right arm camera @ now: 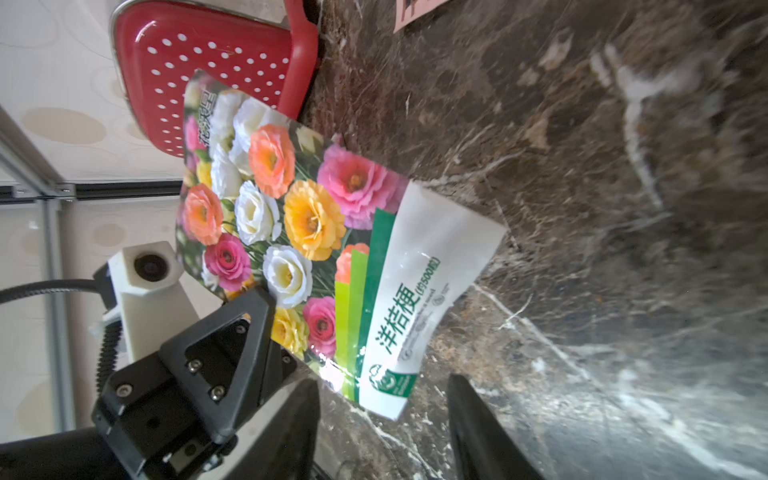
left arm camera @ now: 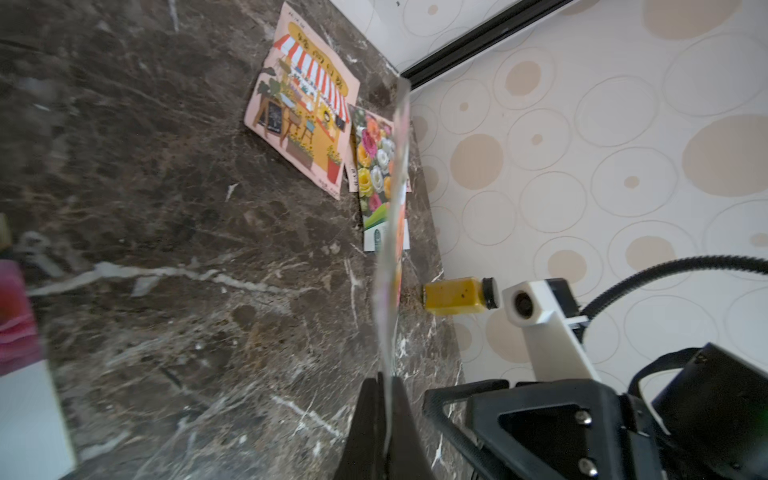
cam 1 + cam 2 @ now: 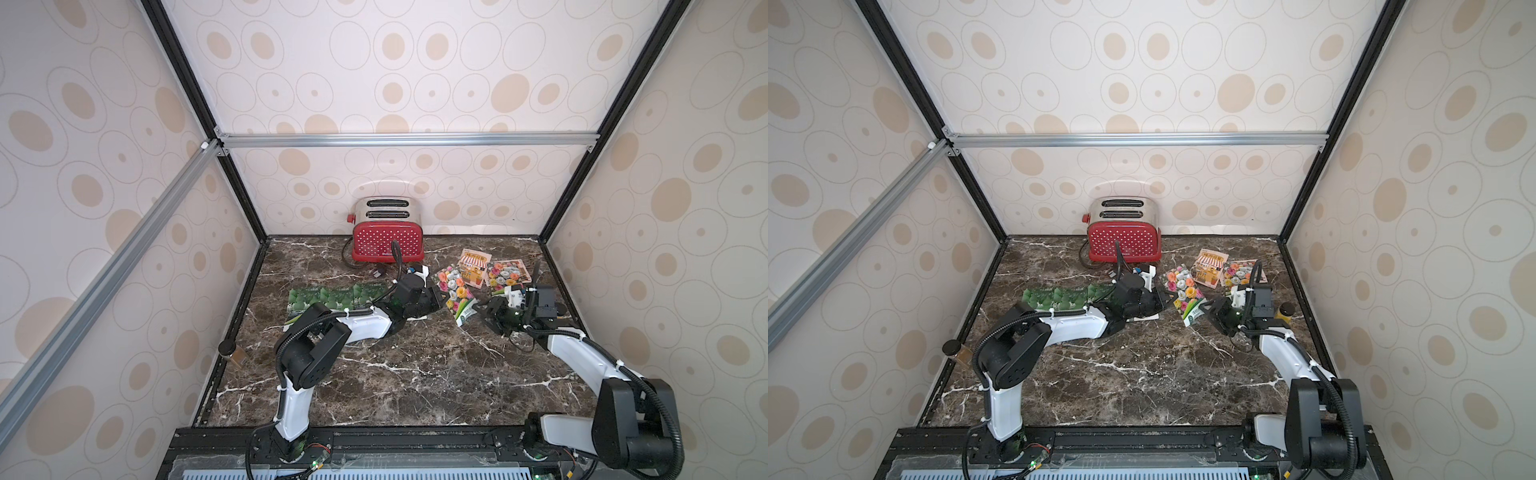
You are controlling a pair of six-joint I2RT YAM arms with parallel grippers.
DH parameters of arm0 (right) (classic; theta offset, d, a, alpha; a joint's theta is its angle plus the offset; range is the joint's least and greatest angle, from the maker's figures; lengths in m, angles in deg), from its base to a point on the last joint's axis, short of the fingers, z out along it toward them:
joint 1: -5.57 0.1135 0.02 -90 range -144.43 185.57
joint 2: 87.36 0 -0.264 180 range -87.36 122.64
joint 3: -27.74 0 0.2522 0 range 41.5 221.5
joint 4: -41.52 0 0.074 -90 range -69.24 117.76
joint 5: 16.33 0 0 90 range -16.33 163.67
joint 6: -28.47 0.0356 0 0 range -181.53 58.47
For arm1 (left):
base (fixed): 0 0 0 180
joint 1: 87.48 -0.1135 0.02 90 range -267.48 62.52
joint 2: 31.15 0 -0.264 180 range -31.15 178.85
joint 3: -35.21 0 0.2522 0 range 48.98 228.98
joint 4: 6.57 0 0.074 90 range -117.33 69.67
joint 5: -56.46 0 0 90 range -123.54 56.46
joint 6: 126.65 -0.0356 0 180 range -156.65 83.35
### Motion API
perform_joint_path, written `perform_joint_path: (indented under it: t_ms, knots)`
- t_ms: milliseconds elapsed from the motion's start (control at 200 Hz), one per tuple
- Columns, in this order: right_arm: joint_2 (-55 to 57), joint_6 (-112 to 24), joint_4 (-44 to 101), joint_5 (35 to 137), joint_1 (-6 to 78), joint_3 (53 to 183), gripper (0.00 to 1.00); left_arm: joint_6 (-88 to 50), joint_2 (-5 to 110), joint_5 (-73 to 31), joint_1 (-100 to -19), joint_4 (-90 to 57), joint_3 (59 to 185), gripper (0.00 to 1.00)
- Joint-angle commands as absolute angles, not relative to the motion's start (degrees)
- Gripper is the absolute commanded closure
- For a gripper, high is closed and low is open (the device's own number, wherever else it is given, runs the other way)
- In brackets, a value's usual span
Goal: Arrange the seed packets in a row
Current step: Place the seed packet at the center of the board.
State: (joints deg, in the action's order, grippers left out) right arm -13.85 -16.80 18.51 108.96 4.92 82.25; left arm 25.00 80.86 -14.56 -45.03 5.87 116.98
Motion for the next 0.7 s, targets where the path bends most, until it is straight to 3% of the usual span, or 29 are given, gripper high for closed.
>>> perform_joint_path:
  t_ms: [0, 175, 696]
  knots:
    - [-12.57, -27.00, 8.54, 100.14, 5.16, 87.08, 0.45, 17.15, 82.10, -8.84, -48.67, -5.44, 123.08, 1.00]
    - [-5.37, -31.59, 8.17, 95.60, 5.16, 94.59, 0.45, 10.41, 86.64, -4.57, -52.68, -14.48, 129.68, 1.00]
    - [21.73, -27.82, 19.93, 100.75, 5.61, 113.84, 0.46, 3.76, 101.77, -5.69, -54.00, -31.67, 149.85, 1.00]
